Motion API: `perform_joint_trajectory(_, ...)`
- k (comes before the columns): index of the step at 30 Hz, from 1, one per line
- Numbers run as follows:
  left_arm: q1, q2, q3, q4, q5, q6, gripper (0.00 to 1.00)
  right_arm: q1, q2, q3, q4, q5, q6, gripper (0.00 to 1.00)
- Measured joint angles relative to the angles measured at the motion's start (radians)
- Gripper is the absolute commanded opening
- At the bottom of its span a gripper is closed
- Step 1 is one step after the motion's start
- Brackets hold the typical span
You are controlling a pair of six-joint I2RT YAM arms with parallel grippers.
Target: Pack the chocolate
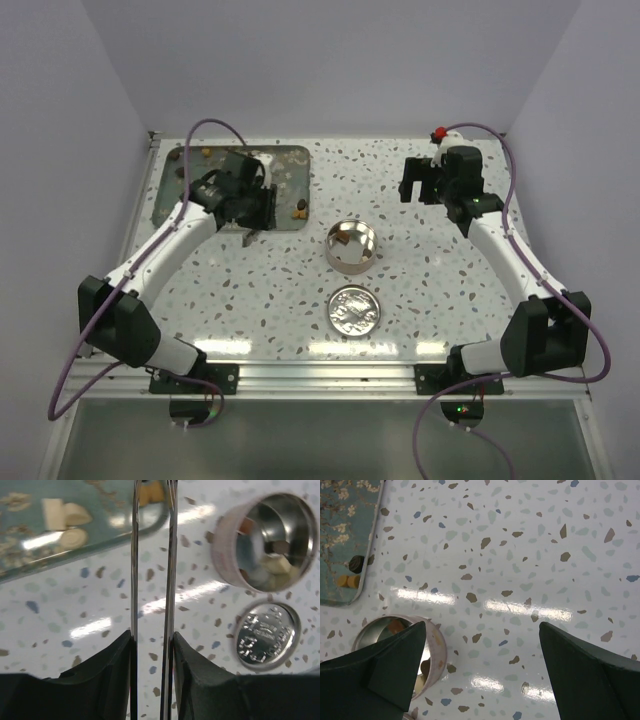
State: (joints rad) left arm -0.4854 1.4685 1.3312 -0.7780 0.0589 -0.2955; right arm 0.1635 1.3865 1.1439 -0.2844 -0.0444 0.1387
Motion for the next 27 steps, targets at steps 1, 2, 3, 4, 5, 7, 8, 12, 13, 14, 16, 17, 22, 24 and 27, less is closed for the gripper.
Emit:
perform_joint_trajectory(1, 0.048, -0.007, -0.007, -0.002, -0.007, 0.001, 0.4, 0.0, 0.0, 0.0, 0.0, 0.0, 0.0, 0.98)
perform_joint_trajectory(2, 0.106, -0.012, -0.014, -0.002, -0.02, 0.002, 0.4, 0.0, 0.0, 0.0, 0.0, 0.0, 0.0, 0.98)
perform_joint_trajectory(3, 0.161, -0.014, -0.021, 0.0, -0.034, 0.005, 0.4, 0.0, 0.0, 0.0, 0.0, 0.0, 0.0, 0.98)
perform_joint_trajectory(4, 0.21, -0.015, -0.029, 0.001, -0.053, 0.01, 0.4, 0.0, 0.0, 0.0, 0.0, 0.0, 0.0, 0.98)
perform_joint_trajectory(5, 0.244, -0.015, -0.038, 0.003, -0.069, 0.017, 0.4, 0.0, 0.0, 0.0, 0.0, -0.001, 0.0, 0.98)
perform_joint_trajectory(7, 0.281, -0.015, -0.06, 0.005, -0.091, 0.027, 0.4, 0.0, 0.0, 0.0, 0.0, -0.001, 0.0, 0.98)
perform_joint_trajectory(8, 0.294, -0.015, -0.074, 0.004, -0.098, 0.031, 0.4, 0.0, 0.0, 0.0, 0.0, -0.001, 0.0, 0.98)
perform_joint_trajectory(12, 0.323, -0.014, -0.111, 0.0, -0.112, 0.057, 0.42, 0.0, 0.0, 0.0, -0.001, 0.0, 0.0, 0.98)
perform_joint_trajectory(13, 0.328, -0.014, -0.117, 0.002, -0.116, 0.065, 0.41, 0.0, 0.0, 0.0, -0.001, 0.0, -0.001, 0.98)
perform_joint_trajectory(14, 0.335, -0.014, -0.124, 0.003, -0.118, 0.073, 0.41, 0.0, 0.0, 0.0, -0.001, 0.0, -0.001, 0.98)
perform_joint_trajectory(16, 0.349, -0.014, -0.14, 0.007, -0.122, 0.085, 0.41, 0.0, 0.0, 0.0, -0.001, 0.0, -0.001, 0.98)
perform_joint_trajectory(17, 0.356, -0.014, -0.147, 0.009, -0.124, 0.091, 0.42, 0.0, 0.0, 0.0, -0.001, 0.0, -0.001, 0.98)
perform_joint_trajectory(22, 0.395, -0.01, -0.176, 0.015, -0.134, 0.116, 0.43, 0.0, 0.0, 0.0, -0.002, 0.0, -0.001, 0.98)
perform_joint_trajectory(24, 0.408, -0.004, -0.181, 0.021, -0.134, 0.125, 0.43, 0.0, 0.0, 0.0, -0.002, 0.0, -0.001, 0.98)
perform_joint_trajectory(27, 0.417, 0.012, -0.183, 0.043, -0.13, 0.136, 0.44, 0.0, 0.0, 0.0, -0.003, 0.0, -0.001, 0.98)
